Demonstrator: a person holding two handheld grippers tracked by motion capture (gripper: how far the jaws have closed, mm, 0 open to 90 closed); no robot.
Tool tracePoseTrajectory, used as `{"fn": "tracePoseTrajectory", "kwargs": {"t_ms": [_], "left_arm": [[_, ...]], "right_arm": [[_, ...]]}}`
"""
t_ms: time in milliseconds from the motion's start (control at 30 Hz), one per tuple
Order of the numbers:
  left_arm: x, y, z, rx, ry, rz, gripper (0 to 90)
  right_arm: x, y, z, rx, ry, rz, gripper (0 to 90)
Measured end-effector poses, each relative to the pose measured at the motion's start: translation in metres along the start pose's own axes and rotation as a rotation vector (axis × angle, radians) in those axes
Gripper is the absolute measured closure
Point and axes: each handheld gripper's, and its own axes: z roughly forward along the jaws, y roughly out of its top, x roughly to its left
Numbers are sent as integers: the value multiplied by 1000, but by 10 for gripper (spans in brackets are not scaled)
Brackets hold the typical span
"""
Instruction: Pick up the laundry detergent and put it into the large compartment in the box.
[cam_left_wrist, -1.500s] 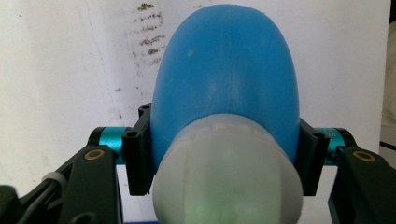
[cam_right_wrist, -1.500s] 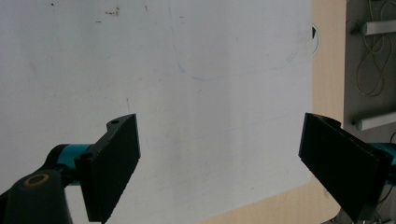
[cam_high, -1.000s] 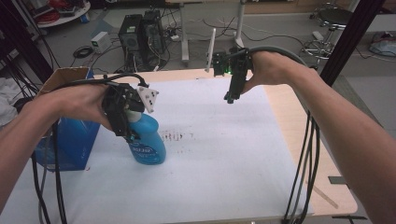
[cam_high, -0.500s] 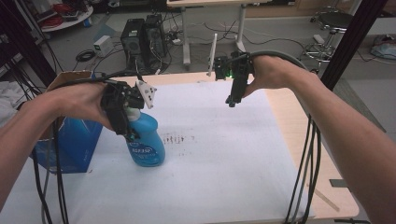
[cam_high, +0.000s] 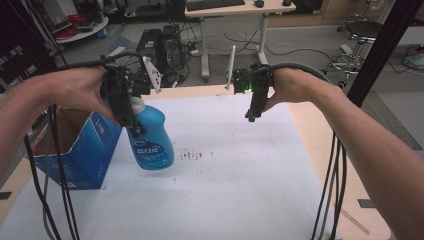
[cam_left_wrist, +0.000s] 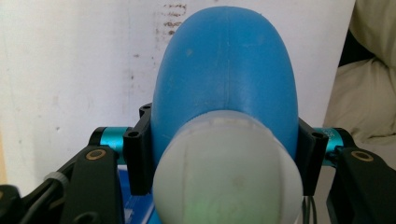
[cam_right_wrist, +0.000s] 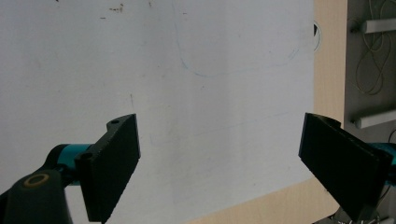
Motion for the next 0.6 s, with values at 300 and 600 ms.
{"fn": "tracePoseTrajectory", "kwargs": {"t_ms": [300, 600], "left_arm": [[15, -7, -50, 2, 2, -137, 386], [27, -27, -86, -34, 7, -283, 386]], "right_arm": [[0, 1, 0, -4, 4, -16, 117], [0, 1, 0, -7, 1, -7, 117]]}}
